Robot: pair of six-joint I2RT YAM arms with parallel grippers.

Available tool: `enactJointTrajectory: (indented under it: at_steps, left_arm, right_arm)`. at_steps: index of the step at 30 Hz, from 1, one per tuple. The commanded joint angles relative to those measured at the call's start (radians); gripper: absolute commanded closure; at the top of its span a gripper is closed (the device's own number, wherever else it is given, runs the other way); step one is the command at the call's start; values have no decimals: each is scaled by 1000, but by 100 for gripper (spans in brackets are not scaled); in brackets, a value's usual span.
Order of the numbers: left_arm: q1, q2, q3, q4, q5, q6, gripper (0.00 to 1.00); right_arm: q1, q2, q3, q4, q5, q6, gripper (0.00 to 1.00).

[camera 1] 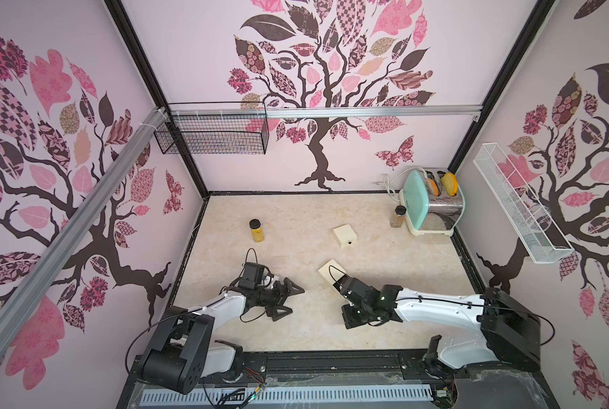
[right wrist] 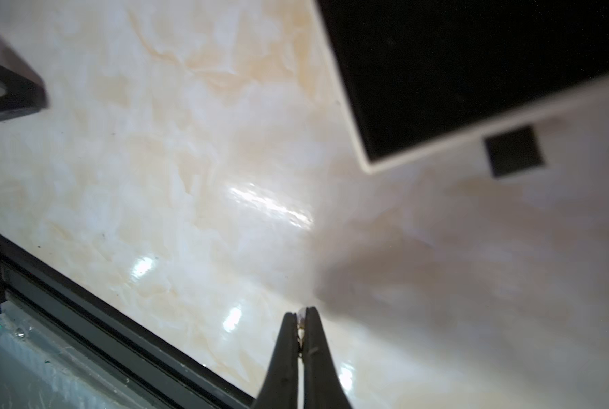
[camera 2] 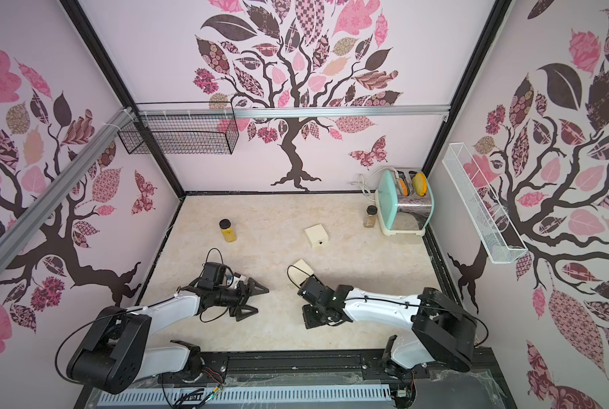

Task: Place the earrings into the drawer-style jewelry box
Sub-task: Place the earring at the center of the board, then adjust the earring at the center of the board.

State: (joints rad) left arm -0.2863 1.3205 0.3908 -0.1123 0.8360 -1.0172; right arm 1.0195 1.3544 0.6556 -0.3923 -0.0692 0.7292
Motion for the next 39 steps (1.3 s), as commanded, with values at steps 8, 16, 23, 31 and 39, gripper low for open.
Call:
enactJointTrajectory:
  at_steps: [8,16,23,31,39]
  left_arm:
    - [-73,153,30,61,-62,17,6]
    - [-73,121,54,18,-70,46,6]
    - [-73,108,52,0,-74,57,6]
    - [-73,108,42,0,-73,61,6]
    - [-73,119,43,1,-71,66,6]
  right_arm:
    - [17,20,-46,33,61,153,88]
    - [16,27,104,-116,85,-10,56]
    - [33,28,157,-295,101,-249,53]
    - [56,-22,84,-296,203,-108,69]
    - [51,11,54,-264,221,-99,70]
